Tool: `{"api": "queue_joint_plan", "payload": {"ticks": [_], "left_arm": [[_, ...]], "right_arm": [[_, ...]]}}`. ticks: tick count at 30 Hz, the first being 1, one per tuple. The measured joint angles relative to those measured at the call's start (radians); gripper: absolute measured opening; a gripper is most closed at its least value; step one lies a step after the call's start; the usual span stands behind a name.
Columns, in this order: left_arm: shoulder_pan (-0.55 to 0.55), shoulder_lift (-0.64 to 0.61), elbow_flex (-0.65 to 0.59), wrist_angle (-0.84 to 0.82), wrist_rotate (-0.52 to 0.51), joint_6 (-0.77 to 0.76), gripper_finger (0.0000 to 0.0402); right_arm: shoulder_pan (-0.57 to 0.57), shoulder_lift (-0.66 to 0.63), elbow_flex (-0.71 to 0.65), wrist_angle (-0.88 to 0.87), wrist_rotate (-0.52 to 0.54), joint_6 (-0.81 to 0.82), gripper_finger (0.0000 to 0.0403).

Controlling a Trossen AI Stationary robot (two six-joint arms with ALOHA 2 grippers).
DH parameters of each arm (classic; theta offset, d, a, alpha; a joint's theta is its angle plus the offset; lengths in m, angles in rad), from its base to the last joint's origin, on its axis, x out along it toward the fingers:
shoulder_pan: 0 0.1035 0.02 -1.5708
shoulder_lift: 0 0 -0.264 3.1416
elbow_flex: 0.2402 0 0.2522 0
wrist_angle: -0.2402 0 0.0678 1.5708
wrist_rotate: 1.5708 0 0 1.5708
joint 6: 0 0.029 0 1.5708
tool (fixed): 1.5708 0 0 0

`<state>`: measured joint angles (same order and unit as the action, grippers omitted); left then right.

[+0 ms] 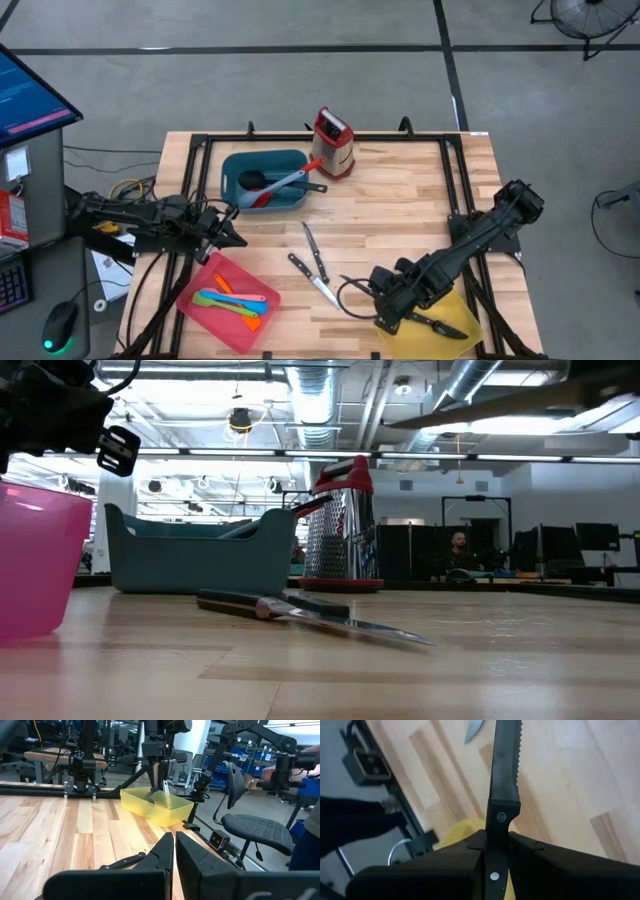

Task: Pick & Place Kitchen Items
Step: Put the top right silver table knife into the yellow bin

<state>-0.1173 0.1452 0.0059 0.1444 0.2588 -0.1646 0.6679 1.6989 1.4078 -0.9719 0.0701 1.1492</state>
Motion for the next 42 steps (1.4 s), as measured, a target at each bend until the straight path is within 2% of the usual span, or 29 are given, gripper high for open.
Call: {"api": "queue_joint_plan", "payload": {"ticks": [4, 9, 12, 17, 28, 35, 42], "left_arm": [[0.0, -0.012, 0.0, 0.0, 0.0, 0.0, 0.0002], [0.009, -0.146, 0.0, 0.008, -0.001, 0.0, 0.0002], [0.006, -0.145, 0.0, 0.111, -0.008, 0.001, 0.0002], [-0.029, -0.145, 0.0, 0.171, -0.026, 0.002, 0.0002], [-0.035, -0.145, 0.0, 0.18, -0.026, 0.002, 0.0002], [-0.035, -0.145, 0.0, 0.179, -0.026, 0.002, 0.0002], [-0.035, -0.145, 0.0, 0.179, -0.026, 0.002, 0.0002]], "right_arm": [[0.015, 0.004, 0.0, -0.005, -0.051, -0.011, 0.0035], [0.038, 0.004, 0.0, -0.004, -0.074, 0.014, 0.0035], [0.052, 0.004, 0.0, -0.01, -0.092, 0.028, 0.0035], [0.085, 0.004, 0.0, -0.028, -0.129, -0.023, 0.0035], [0.187, 0.009, -0.001, -0.102, -0.151, -0.157, 0.0035], [0.285, 0.008, -0.001, -0.229, -0.151, -0.124, 0.0035], [0.367, 0.008, -0.048, -0.207, -0.165, -0.068, 0.0035]]}}
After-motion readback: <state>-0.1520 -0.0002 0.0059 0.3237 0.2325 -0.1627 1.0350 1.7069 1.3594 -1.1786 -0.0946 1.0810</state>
